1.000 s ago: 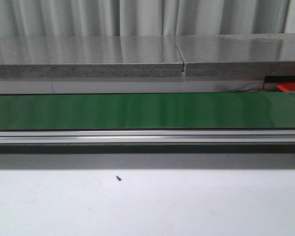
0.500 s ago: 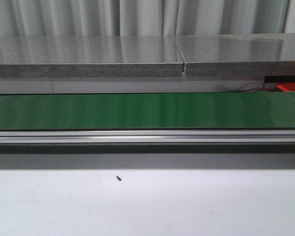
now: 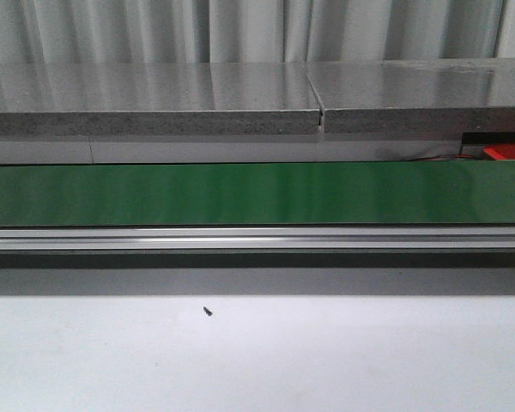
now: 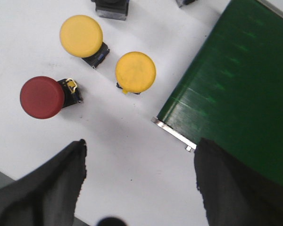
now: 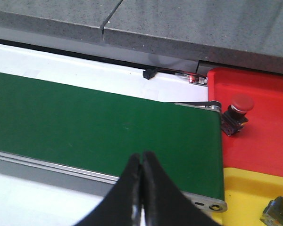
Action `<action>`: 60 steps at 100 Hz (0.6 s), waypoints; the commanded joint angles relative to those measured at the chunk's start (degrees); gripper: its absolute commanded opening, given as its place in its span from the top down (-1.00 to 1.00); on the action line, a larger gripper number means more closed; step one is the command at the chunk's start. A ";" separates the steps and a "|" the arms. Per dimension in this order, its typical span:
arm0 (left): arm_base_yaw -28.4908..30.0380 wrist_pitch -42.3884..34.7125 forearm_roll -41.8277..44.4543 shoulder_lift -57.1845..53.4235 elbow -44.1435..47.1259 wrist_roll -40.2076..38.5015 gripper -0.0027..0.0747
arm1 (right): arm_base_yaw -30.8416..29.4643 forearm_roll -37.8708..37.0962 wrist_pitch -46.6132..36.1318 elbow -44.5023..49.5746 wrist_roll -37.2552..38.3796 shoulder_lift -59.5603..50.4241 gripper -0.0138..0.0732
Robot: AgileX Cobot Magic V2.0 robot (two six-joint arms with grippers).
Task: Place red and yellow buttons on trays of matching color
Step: 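Lower the left gripper onto a yellow button beside the belt and grasp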
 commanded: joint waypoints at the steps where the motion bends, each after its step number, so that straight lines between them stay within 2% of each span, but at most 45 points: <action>1: 0.22 -0.97 -1.07 1.69 -3.01 -1.33 -0.31 | 0.10 0.95 -4.19 -1.46 -0.62 -0.14 0.75; 39: 0.20 4.24 -1.55 15.00 -13.19 -5.82 -0.30 | 0.10 0.95 -4.19 -1.46 -0.62 -0.14 0.75; 60: 0.20 4.26 -0.97 18.89 -15.07 -7.82 -0.30 | 0.10 0.95 -4.19 -1.46 -0.62 -0.14 0.75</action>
